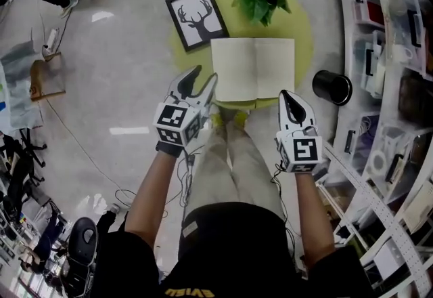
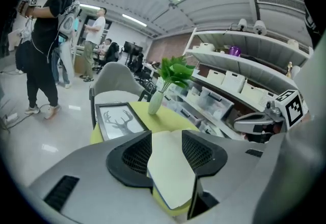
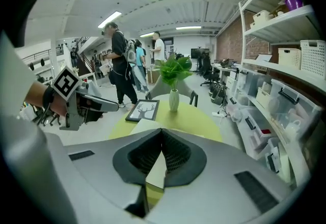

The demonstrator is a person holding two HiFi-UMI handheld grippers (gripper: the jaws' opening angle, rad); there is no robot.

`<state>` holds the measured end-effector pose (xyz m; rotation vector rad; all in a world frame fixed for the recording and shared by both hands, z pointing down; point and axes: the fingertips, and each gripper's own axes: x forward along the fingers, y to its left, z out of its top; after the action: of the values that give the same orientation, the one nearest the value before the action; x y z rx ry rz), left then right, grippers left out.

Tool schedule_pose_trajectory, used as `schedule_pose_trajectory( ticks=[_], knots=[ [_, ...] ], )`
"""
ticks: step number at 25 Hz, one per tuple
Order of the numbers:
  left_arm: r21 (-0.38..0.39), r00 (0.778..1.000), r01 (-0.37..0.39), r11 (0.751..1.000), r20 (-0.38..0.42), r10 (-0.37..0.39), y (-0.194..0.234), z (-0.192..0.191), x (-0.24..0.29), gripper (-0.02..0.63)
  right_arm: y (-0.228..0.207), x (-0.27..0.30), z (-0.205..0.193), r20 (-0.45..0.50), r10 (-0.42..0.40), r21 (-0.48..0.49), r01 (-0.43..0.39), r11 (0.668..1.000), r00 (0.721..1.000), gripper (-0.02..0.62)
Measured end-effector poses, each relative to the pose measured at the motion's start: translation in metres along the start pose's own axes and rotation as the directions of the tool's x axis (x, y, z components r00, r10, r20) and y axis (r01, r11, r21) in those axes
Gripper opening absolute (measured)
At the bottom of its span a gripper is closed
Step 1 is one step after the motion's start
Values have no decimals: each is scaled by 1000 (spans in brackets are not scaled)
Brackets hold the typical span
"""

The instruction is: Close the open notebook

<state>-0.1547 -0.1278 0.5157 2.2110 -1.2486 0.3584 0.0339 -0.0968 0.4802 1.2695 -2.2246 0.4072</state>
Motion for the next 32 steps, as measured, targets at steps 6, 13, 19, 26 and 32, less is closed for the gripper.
schedule_pose_trajectory(
  ticks=[6, 13, 19, 26, 32],
  knots=[
    [-17, 998, 31, 999, -63, -32, 15, -26, 31, 196, -17, 26, -38, -75, -19, -37, 16, 999, 997, 1],
    [-30, 984, 44, 999, -172, -48, 20, -77, 57, 199, -19, 35, -54, -87, -28, -6, 27, 1000, 996, 2],
    [-98, 980, 26, 995, -194, -45, 24, -94, 66, 199, -5, 40, -60, -93, 5, -29, -8, 1000, 996, 0],
    [-128, 975, 14, 992, -219, -41, 28, -105, 76, 203, -7, 40, -64, -77, 16, -32, -18, 999, 997, 0],
    [-79, 962, 1, 997, -272, -22, 25, -112, 82, 204, -5, 38, -69, -66, 30, -34, -32, 999, 997, 2]
  ],
)
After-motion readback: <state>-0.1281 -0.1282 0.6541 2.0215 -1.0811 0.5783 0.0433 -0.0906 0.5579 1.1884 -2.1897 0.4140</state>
